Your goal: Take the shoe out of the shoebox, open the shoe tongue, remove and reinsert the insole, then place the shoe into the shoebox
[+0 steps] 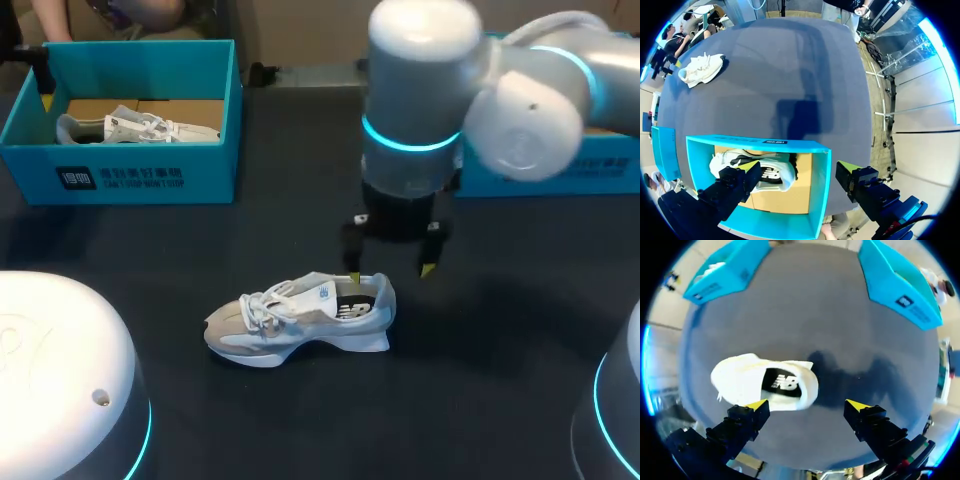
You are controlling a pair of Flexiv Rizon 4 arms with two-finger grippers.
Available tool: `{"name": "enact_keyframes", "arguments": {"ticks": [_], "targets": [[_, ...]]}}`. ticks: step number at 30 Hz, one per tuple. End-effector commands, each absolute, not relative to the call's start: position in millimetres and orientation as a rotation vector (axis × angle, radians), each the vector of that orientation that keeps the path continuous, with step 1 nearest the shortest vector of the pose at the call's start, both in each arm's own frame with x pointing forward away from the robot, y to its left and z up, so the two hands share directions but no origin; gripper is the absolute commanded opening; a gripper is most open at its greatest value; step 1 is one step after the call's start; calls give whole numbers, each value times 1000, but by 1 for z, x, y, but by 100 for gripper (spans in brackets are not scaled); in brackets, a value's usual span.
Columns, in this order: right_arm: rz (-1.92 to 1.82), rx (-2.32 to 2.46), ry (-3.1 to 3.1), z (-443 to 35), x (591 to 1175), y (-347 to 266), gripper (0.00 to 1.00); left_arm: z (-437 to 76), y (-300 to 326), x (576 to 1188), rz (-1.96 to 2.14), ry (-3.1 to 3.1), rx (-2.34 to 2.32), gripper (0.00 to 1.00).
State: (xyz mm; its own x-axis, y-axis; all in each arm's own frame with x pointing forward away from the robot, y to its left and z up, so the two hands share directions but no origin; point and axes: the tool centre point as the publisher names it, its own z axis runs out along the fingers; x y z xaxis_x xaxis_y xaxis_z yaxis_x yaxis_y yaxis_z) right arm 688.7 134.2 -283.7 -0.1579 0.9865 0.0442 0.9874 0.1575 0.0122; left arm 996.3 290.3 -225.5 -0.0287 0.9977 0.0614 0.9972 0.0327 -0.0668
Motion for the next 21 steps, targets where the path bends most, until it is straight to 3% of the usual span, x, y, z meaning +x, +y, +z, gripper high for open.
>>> {"name": "enact_keyframes", "arguments": {"ticks": [1, 11, 21], "targets": [[-618, -1366, -2645, -261, 671, 97, 100, -225, 291, 996, 5, -2189, -2126, 100], [-618, -1366, -2645, -261, 671, 97, 100, -225, 291, 996, 5, -2189, -2126, 100], [-1388, -607, -2460, -264, 689, 54, 100, -225, 291, 996, 5, -2189, -2126, 100]]}}
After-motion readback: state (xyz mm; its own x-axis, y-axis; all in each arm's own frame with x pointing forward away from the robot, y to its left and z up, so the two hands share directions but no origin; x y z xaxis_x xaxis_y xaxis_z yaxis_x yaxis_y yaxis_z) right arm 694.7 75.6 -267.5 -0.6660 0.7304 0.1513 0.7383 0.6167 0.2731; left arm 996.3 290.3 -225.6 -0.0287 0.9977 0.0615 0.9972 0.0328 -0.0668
